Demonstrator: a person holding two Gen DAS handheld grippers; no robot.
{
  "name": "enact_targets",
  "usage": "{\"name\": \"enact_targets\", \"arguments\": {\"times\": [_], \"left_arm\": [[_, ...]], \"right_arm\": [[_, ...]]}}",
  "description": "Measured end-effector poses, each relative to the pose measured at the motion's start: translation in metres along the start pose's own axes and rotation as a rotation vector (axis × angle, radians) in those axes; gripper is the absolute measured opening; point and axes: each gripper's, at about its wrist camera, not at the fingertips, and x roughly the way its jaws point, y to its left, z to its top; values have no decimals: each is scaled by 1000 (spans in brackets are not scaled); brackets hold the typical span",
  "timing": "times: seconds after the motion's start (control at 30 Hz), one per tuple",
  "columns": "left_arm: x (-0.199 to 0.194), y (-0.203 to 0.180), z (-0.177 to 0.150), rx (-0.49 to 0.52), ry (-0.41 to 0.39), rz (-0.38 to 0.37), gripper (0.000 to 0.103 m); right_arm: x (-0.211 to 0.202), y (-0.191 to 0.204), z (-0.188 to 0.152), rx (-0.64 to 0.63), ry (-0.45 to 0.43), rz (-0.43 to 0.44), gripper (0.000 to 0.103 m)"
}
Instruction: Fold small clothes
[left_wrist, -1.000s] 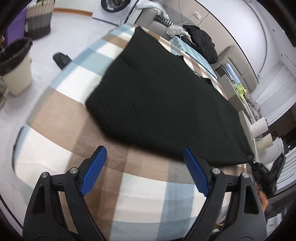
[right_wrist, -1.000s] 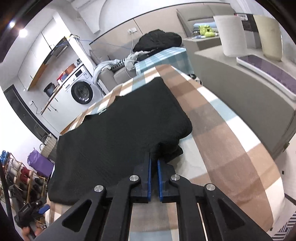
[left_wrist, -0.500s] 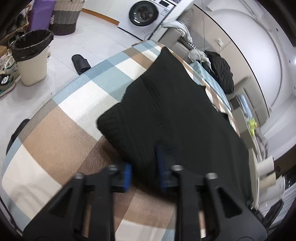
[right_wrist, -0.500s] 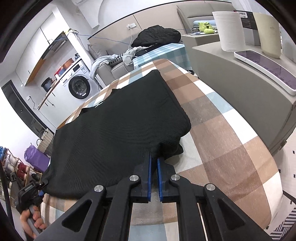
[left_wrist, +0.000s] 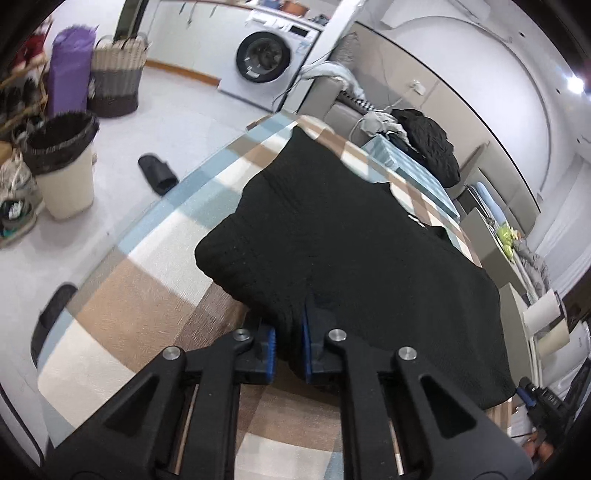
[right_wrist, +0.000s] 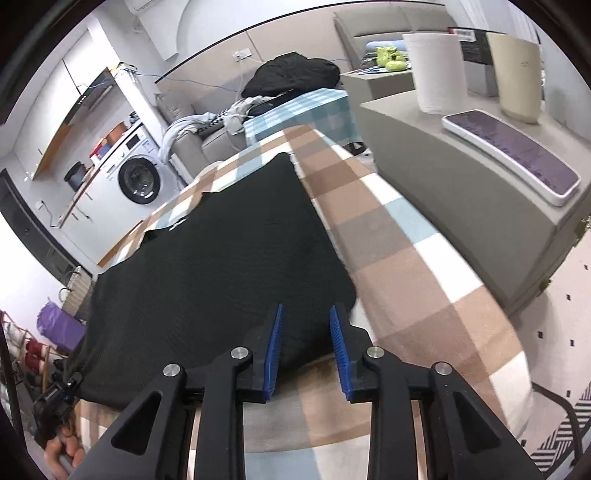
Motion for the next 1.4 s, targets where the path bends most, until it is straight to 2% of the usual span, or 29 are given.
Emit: {"name": "enact_targets", "arguments": {"times": [0.07,0.17,0.2,0.33,0.43,0.53,0.6,0.67,0.73,0.77,0.9,1.03,1.13,1.27,1.3,1.33,1.37,1.4], "left_arm": [[-7,-16,3,64,-25,4,8],[-14,-44,13,147,-57,-30,7],[-17,-56,16,185,-70,-47,7],[-25,-125,19,379,-112,-174,7],[-22,-180,3,527,-80,-289,7],[-6,-218,-26,639,24,-421,8],[13,-226,-43,645,129,-489,13],[25,-226,-51,635,214,-475,16],[24,-218,-52,612,236,-485,17],[20,-212,-50,596,235,-493,22],[6,-175,-32,504,186,-499,58],[-1,-144,-12,457,128,-425,60],[5,-127,-4,419,136,-375,60],[16,-115,-1,387,147,-338,60],[18,-115,-1,382,147,-333,60],[19,-111,0,375,146,-329,60],[21,-112,0,370,146,-324,60],[23,-111,0,367,145,-318,60]], "right_arm": [[-1,5,1,-12,3,12,31],[-4,11,2,-22,-12,39,45],[-5,12,3,-21,-12,48,45],[-9,12,2,-24,-13,56,47],[-13,10,3,-12,-15,62,49],[-14,8,3,-8,-19,56,50],[-12,6,4,2,-13,57,53],[-9,8,5,-2,-1,53,53],[-6,12,6,-15,10,59,53],[-4,15,6,-22,15,70,53],[10,33,12,-55,53,152,53],[30,52,18,-89,114,216,53],[53,68,15,-91,186,299,53],[85,84,7,-62,280,337,53],[92,87,5,-58,295,344,51],[96,91,4,-66,300,344,44],[99,95,1,-83,306,340,23],[99,100,0,-101,315,333,11]]}}
